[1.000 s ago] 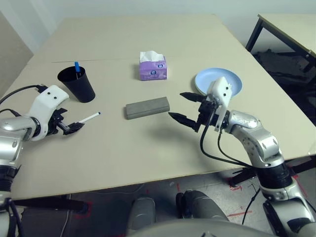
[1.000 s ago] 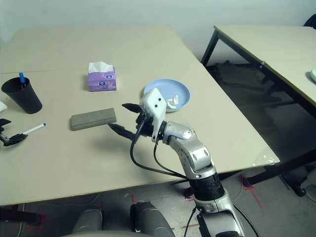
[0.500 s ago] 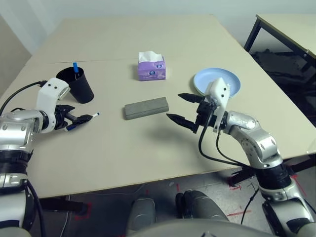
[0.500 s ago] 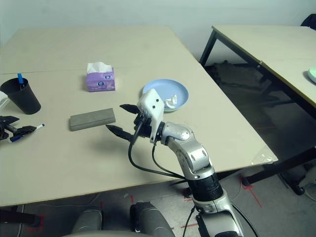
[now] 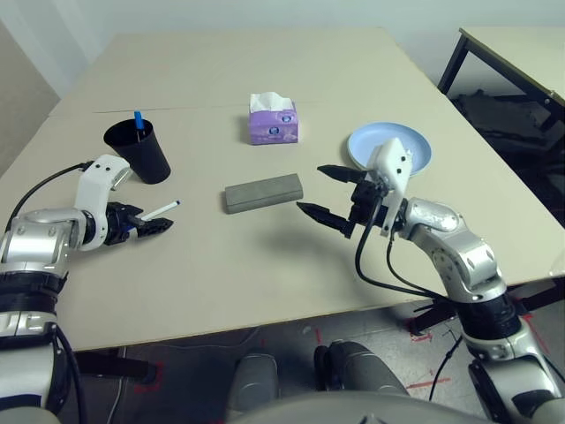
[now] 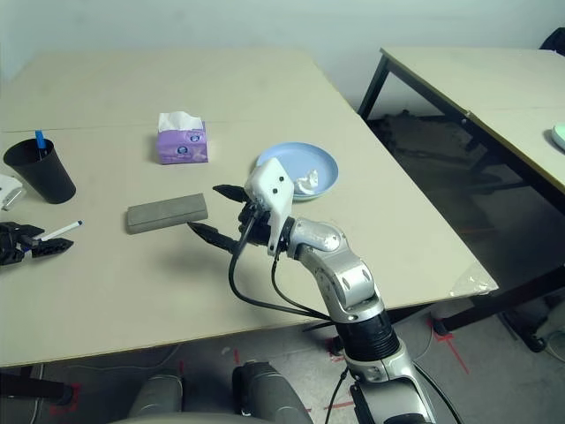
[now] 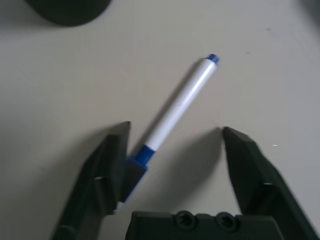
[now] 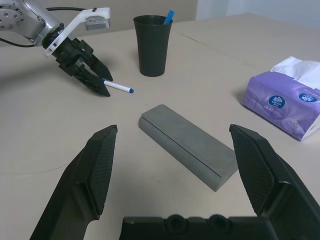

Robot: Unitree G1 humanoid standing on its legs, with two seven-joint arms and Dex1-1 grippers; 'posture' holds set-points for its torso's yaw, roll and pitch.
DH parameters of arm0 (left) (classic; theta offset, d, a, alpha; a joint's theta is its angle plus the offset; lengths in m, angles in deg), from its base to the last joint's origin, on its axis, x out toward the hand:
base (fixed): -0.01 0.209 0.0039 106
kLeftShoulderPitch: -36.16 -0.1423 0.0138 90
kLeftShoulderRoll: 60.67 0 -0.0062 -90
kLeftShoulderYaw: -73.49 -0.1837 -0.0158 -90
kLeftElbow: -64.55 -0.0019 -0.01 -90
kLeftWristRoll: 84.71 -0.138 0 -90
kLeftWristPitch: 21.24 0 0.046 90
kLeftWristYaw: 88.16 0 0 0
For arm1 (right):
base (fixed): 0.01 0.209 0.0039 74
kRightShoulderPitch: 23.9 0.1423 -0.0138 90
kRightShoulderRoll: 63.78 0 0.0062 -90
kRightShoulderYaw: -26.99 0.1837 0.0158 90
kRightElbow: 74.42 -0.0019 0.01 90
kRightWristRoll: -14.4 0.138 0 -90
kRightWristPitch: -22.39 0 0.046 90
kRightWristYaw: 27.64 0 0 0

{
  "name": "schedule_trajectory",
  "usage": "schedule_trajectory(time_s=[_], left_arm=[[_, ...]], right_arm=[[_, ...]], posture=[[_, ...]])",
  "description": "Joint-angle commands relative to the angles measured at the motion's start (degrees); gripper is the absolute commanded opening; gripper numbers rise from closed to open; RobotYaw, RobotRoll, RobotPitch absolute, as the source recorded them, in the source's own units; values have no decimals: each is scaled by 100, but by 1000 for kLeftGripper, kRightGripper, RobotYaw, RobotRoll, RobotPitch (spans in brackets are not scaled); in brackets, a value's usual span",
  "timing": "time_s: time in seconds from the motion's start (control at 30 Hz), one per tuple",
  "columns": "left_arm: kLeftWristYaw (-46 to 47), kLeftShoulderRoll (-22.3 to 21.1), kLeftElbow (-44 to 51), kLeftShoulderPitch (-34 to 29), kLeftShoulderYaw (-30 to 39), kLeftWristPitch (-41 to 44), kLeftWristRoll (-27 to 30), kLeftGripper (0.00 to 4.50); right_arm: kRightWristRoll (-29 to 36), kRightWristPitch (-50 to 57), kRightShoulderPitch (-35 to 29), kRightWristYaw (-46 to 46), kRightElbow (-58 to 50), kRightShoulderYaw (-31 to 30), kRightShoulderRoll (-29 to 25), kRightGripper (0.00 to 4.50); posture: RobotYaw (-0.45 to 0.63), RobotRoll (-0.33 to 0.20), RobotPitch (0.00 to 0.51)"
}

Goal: Organize and tidy the items on the table.

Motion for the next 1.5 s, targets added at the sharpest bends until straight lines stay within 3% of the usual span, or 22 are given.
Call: schedule_trajectory(time_s=[0.03,0.27,0.4,0.5,0.67,0.9,1.23,1.5], left_arm=[[-100,5,-51,-15,-58,48,-2,2541],[-652,-255,312,-319,-225,94,47,17],[-1419,-548,1098,-850,-192,-90,350,17],[-1262,-378,1464,-818,324,-30,708,17],[-294,350,1436,-199,1520,-652,1252,17],[1860,900,601,822,2566,-1866,1051,17],[2871,1038,-984,1850,1770,-3270,172,17],[3026,1261,-2275,2518,1175,-4244,-313,17]], right_arm=[[98,75,-4,-18,-102,16,21,4500],[146,96,5,-46,-119,27,31,4500],[160,94,-6,-53,-117,24,21,4500],[162,89,-9,-53,-107,26,16,4500],[180,74,1,-14,-76,28,14,4500],[139,9,-2,7,29,26,6,4500],[64,-39,-36,30,-5,-70,-15,4500],[59,-9,-142,-13,-131,-62,-71,4500]], posture=[[27,0,90],[26,0,94],[28,0,96],[30,0,97],[36,0,99],[46,0,98],[27,0,96],[4,0,93]])
